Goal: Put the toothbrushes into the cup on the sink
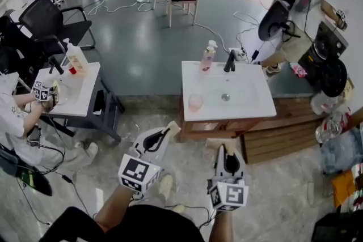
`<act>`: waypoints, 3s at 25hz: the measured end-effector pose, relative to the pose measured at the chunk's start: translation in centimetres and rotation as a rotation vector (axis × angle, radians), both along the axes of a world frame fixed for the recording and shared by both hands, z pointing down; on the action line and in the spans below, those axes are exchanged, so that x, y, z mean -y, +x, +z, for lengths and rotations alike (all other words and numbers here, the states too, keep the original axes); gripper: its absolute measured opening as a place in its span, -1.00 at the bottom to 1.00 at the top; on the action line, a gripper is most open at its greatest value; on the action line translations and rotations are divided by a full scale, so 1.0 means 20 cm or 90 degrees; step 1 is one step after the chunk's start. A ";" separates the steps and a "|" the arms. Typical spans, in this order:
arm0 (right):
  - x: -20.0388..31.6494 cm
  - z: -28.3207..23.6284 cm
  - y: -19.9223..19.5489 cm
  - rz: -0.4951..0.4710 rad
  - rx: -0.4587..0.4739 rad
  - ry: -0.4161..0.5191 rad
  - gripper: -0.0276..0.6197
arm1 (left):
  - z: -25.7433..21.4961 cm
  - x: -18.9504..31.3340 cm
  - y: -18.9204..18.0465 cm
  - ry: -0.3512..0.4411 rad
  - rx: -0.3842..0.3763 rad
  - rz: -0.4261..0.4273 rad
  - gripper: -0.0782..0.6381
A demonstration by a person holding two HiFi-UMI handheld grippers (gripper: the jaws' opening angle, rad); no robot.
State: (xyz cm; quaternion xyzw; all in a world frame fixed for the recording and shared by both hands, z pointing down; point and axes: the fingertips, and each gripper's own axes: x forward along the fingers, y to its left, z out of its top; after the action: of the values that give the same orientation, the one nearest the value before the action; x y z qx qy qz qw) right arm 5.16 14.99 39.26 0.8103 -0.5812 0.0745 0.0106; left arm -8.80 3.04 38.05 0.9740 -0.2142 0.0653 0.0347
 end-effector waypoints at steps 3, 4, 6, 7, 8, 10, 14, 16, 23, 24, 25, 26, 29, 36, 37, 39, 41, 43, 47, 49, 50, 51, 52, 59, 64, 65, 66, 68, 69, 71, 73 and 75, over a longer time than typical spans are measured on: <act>0.09 0.01 0.03 0.004 -0.005 0.005 -0.74 | 0.00 0.10 0.03 0.003 -0.009 0.008 -0.77; 0.11 0.01 0.04 0.005 -0.008 0.016 -0.74 | 0.00 0.13 0.04 0.004 -0.011 0.010 -0.77; 0.15 0.01 0.05 0.011 -0.011 0.028 -0.74 | 0.00 0.18 0.06 0.001 -0.009 0.016 -0.77; 0.17 0.01 0.06 0.015 -0.014 0.026 -0.74 | -0.01 0.20 0.07 -0.001 -0.008 0.018 -0.77; 0.19 0.00 0.07 0.018 -0.018 0.021 -0.74 | -0.01 0.22 0.07 -0.002 -0.007 0.020 -0.77; 0.24 -0.01 0.08 0.024 -0.021 0.014 -0.74 | -0.02 0.27 0.09 -0.004 -0.009 0.025 -0.77; 0.31 0.00 0.09 0.034 -0.016 0.004 -0.74 | -0.03 0.36 0.11 0.007 -0.017 0.033 -0.77; 0.34 0.00 0.11 0.036 -0.016 0.012 -0.74 | -0.04 0.40 0.12 0.011 -0.022 0.034 -0.77; 0.43 0.01 0.19 0.035 -0.027 0.032 -0.74 | -0.02 0.49 0.19 0.010 -0.029 0.033 -0.77; 0.45 0.01 0.20 0.033 -0.026 0.030 -0.74 | -0.02 0.50 0.20 0.009 -0.027 0.029 -0.77; 0.46 0.02 0.22 0.031 -0.025 0.029 -0.74 | -0.02 0.52 0.21 0.009 -0.026 0.026 -0.77; 0.48 0.02 0.24 0.029 -0.024 0.030 -0.74 | -0.02 0.54 0.22 0.008 -0.026 0.023 -0.77; 0.56 0.02 0.29 0.012 -0.025 0.033 -0.74 | 0.00 0.59 0.26 0.002 -0.020 0.009 -0.77; 0.75 0.05 0.44 -0.029 -0.015 0.028 -0.74 | 0.04 0.73 0.37 -0.013 -0.005 -0.034 -0.77; 0.78 0.06 0.46 -0.037 -0.013 0.026 -0.74 | 0.06 0.74 0.38 -0.018 -0.002 -0.041 -0.77; 0.84 0.09 0.49 -0.051 -0.009 0.022 -0.74 | 0.09 0.79 0.40 -0.018 -0.001 -0.054 -0.77; 0.90 0.12 0.51 -0.064 -0.005 0.016 -0.74 | 0.11 0.83 0.42 -0.025 0.004 -0.067 -0.77; 0.95 0.14 0.53 -0.078 0.000 0.008 -0.74 | 0.15 0.86 0.42 -0.048 0.015 -0.080 -0.77; 1.04 0.20 0.55 -0.105 0.010 -0.005 -0.74 | 0.19 0.92 0.42 -0.047 0.020 -0.105 -0.77; 1.08 0.22 0.55 -0.117 0.014 -0.010 -0.74 | 0.21 0.94 0.43 -0.050 0.022 -0.115 -0.77; 1.09 0.24 0.55 -0.122 0.017 -0.013 -0.74 | 0.22 0.94 0.43 -0.053 0.024 -0.119 -0.77; 1.11 0.25 0.55 -0.127 0.019 -0.016 -0.74 | 0.23 0.95 0.43 -0.056 0.026 -0.122 -0.77; 1.12 0.27 0.55 -0.131 0.022 -0.020 -0.74 | 0.24 0.96 0.43 -0.058 0.027 -0.126 -0.77; 1.20 0.38 0.55 -0.156 0.036 -0.047 -0.74 | 0.31 0.99 0.42 -0.073 0.040 -0.149 -0.77; 1.24 0.47 0.54 -0.171 0.048 -0.062 -0.74 | 0.35 1.01 0.42 -0.088 0.047 -0.163 -0.77; 1.25 0.49 0.54 -0.173 0.048 -0.065 -0.74 | 0.36 1.01 0.42 -0.092 0.048 -0.165 -0.77; 1.25 0.51 0.54 -0.175 0.049 -0.070 -0.74 | 0.37 1.02 0.42 -0.097 0.050 -0.167 -0.77; 1.26 0.57 0.54 -0.178 0.055 -0.080 -0.74 | 0.40 1.02 0.42 -0.103 0.053 -0.169 -0.77; 1.27 0.60 0.54 -0.180 0.057 -0.084 -0.74 | 0.41 1.02 0.42 -0.103 0.054 -0.170 -0.77; 1.27 0.64 0.55 -0.181 0.058 -0.091 -0.74 | 0.44 1.03 0.43 -0.106 0.057 -0.173 -0.77; 1.28 0.68 0.55 -0.181 0.061 -0.096 -0.74 | 0.49 1.03 0.42 -0.125 0.064 -0.179 -0.77; 1.29 0.71 0.56 -0.181 0.067 -0.101 -0.74 | 0.52 1.03 0.42 -0.129 0.069 -0.182 -0.77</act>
State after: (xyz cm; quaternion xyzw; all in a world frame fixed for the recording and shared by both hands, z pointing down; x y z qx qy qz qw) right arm 16.31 -10.79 53.45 0.7113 -0.6822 0.1602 0.0545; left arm -0.32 -17.57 48.44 0.9201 -0.3445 0.1334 0.1301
